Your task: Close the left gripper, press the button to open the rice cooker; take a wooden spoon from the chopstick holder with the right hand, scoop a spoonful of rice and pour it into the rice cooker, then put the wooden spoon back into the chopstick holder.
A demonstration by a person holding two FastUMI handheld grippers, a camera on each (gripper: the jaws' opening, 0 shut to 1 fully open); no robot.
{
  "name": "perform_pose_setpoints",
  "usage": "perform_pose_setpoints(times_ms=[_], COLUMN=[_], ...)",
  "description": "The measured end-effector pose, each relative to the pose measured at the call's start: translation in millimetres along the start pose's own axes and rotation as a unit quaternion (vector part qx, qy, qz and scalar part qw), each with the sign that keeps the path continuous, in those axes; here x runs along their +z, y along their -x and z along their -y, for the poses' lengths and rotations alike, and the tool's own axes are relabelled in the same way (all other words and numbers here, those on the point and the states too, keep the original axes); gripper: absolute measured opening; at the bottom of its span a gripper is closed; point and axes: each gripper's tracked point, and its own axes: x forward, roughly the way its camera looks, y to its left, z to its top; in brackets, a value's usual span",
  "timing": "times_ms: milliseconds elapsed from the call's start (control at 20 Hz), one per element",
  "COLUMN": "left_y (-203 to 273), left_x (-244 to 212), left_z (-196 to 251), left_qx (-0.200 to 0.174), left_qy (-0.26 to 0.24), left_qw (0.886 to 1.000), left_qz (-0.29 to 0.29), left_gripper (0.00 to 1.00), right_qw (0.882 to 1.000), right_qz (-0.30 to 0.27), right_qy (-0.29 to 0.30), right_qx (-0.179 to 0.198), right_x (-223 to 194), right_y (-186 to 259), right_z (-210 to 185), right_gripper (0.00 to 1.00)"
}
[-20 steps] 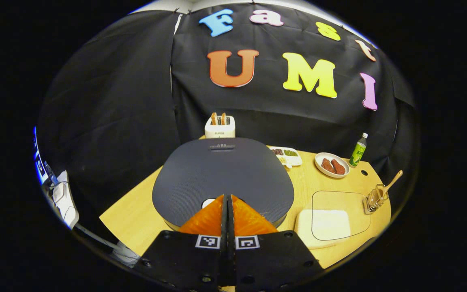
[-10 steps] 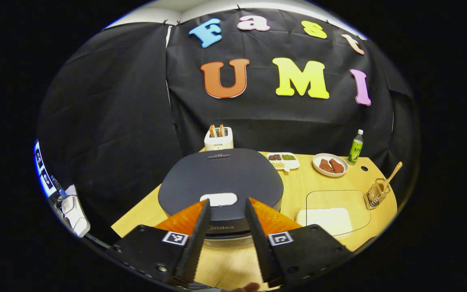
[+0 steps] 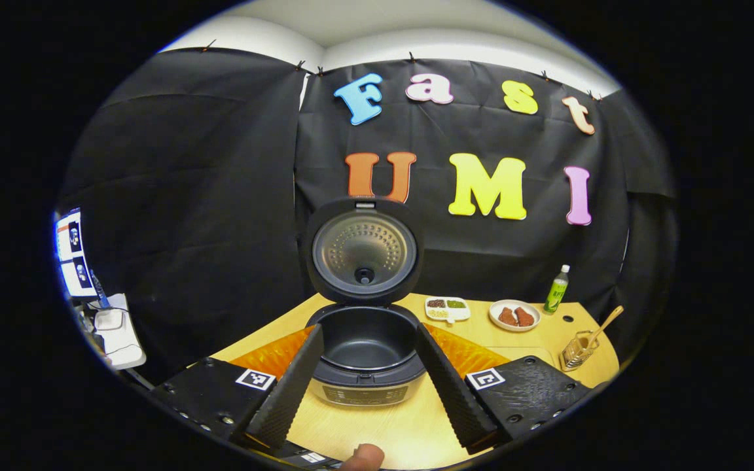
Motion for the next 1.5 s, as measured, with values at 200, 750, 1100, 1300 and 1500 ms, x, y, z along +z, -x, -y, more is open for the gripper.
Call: perform_pose_setpoints(times_ms=[200,750,1100,1300,1500], left_y=[29,105,134,137,131], left_x=[5,23,22,22,6], left_z=[2,8,0,-12,-12], left_qx=[-0.020,-0.048,-0.065,-0.051,-0.045], left_qy=[0.013,-0.002,-0.001,-0.003,-0.033], left_qw=[0.999,0.991,0.985,0.983,0.985], left_qz=[0.026,0.128,0.162,0.176,0.161], left_gripper=[0.94,0.94,0.94,0.94,0.94], right_qw=[1.000,0.993,0.990,0.988,0.993], right_qz=[-0.012,-0.072,-0.078,-0.102,-0.083], right_qy=[-0.012,-0.083,-0.105,-0.085,-0.079], right_qx=[0.004,0.043,0.052,0.074,0.030], right_x=[-17,-73,-102,-122,-116], right_y=[-28,-148,-227,-256,-278], right_z=[-2,-17,-14,-31,-23], right_gripper=[1.00,0.99,0.99,1.00,1.00])
